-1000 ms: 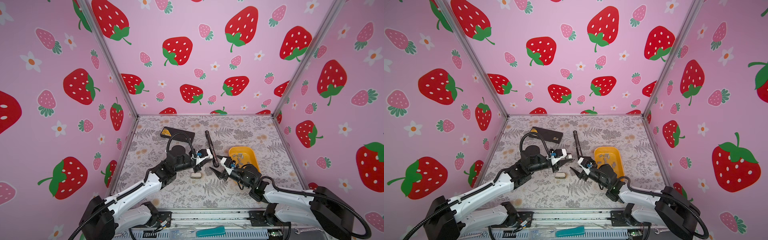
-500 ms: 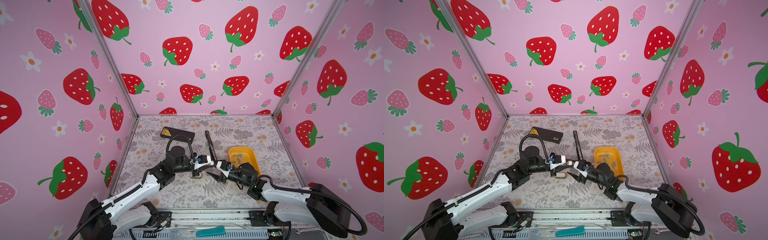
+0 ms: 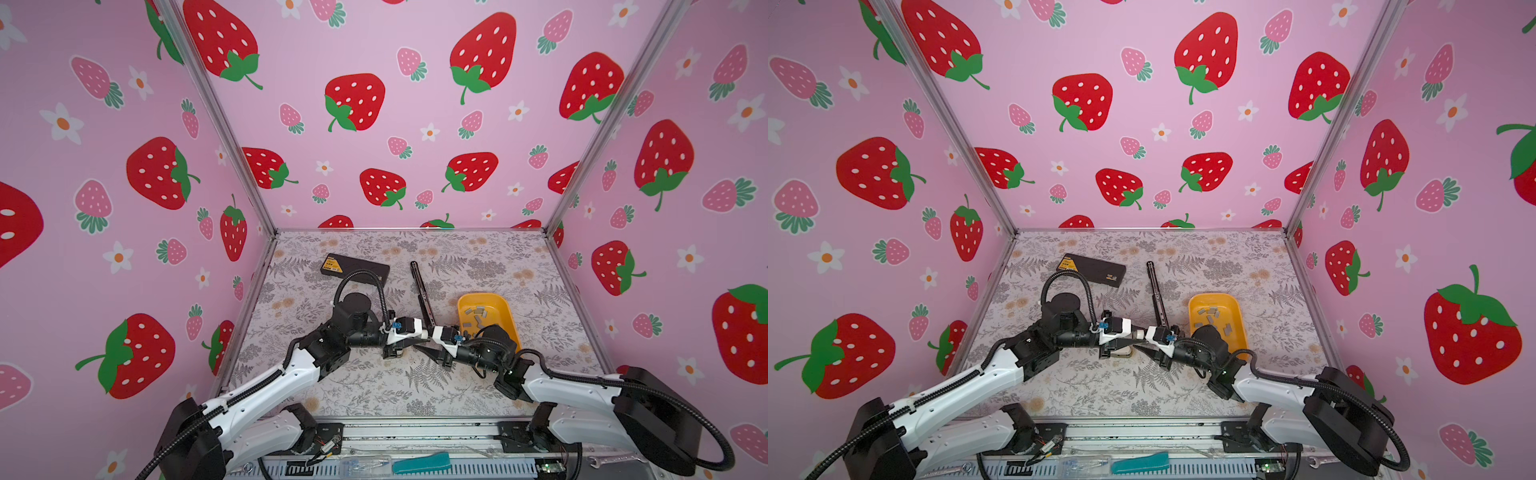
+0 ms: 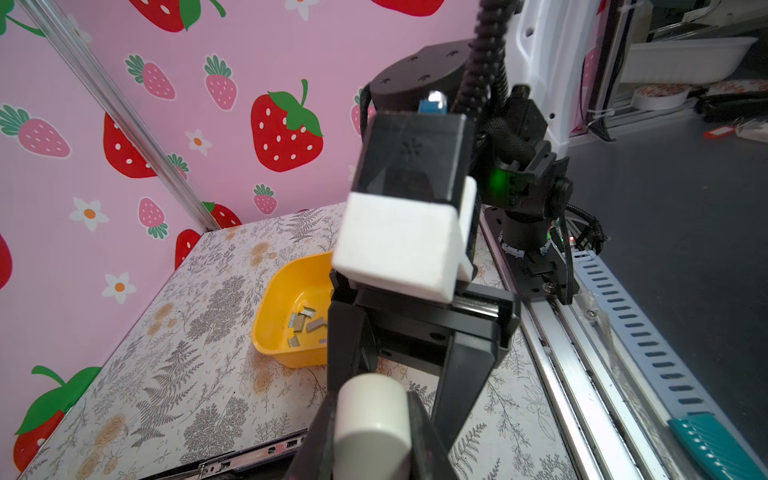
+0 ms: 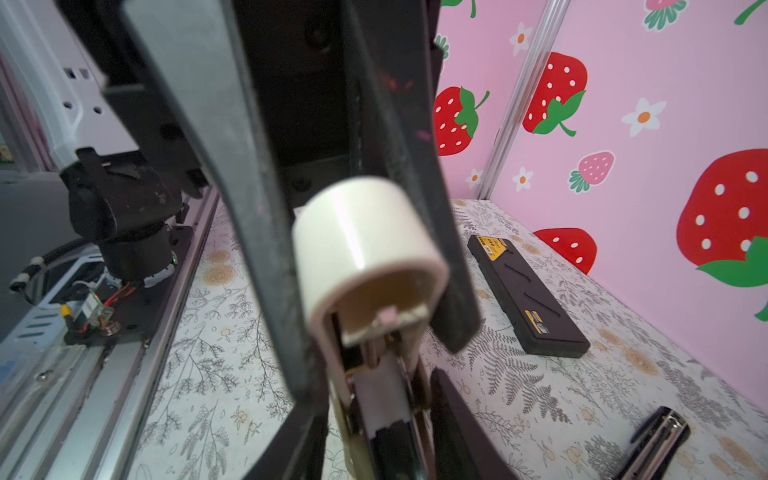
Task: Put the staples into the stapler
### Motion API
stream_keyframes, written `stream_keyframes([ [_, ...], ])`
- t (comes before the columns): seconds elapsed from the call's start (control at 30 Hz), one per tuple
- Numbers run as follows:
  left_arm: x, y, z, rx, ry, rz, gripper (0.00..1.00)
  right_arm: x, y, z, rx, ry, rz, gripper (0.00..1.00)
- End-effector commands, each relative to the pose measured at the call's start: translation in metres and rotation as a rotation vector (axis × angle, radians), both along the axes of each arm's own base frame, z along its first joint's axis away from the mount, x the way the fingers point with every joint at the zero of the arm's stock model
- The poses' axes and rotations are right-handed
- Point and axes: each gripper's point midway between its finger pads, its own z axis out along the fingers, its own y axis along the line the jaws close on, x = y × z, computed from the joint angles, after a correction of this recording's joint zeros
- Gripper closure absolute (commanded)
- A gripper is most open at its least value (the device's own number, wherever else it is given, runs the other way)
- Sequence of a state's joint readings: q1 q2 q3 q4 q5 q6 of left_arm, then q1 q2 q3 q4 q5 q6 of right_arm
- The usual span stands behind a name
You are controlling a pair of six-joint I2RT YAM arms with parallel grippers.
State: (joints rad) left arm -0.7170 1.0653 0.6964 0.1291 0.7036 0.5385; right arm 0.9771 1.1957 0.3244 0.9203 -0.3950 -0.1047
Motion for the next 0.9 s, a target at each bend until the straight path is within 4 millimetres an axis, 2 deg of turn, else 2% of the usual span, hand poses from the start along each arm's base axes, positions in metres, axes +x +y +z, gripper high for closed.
stream_keyframes([
  [0.0, -0.003, -0.001, 0.008, -0.011, -0.029, -0.037, 1.00, -0.003, 0.004, 0.016, 0.041, -0.035, 0.033, 0.63],
  [0.23, -0.003, -0.001, 0.008, -0.008, -0.028, -0.039, 1.00, -0.004, 0.005, 0.018, 0.046, -0.033, 0.039, 0.84],
  [0.4, -0.002, -0.001, 0.010, -0.009, -0.025, -0.034, 1.00, -0.002, 0.005, 0.019, 0.052, -0.029, 0.027, 0.91],
  [0.47, -0.004, -0.002, 0.008, -0.008, -0.027, -0.044, 1.00, -0.003, 0.005, 0.019, 0.056, -0.025, 0.036, 0.91],
  [0.53, -0.007, -0.002, 0.009, -0.009, -0.035, -0.064, 1.00, -0.006, 0.006, 0.021, 0.066, -0.022, 0.050, 0.83],
  [0.7, -0.015, -0.002, 0.004, 0.007, -0.049, -0.123, 1.00, -0.015, 0.010, 0.028, 0.089, -0.008, 0.117, 0.71],
  [0.87, -0.016, -0.002, 0.003, 0.009, -0.053, -0.129, 1.00, -0.020, 0.015, 0.029, 0.094, 0.003, 0.162, 0.68],
])
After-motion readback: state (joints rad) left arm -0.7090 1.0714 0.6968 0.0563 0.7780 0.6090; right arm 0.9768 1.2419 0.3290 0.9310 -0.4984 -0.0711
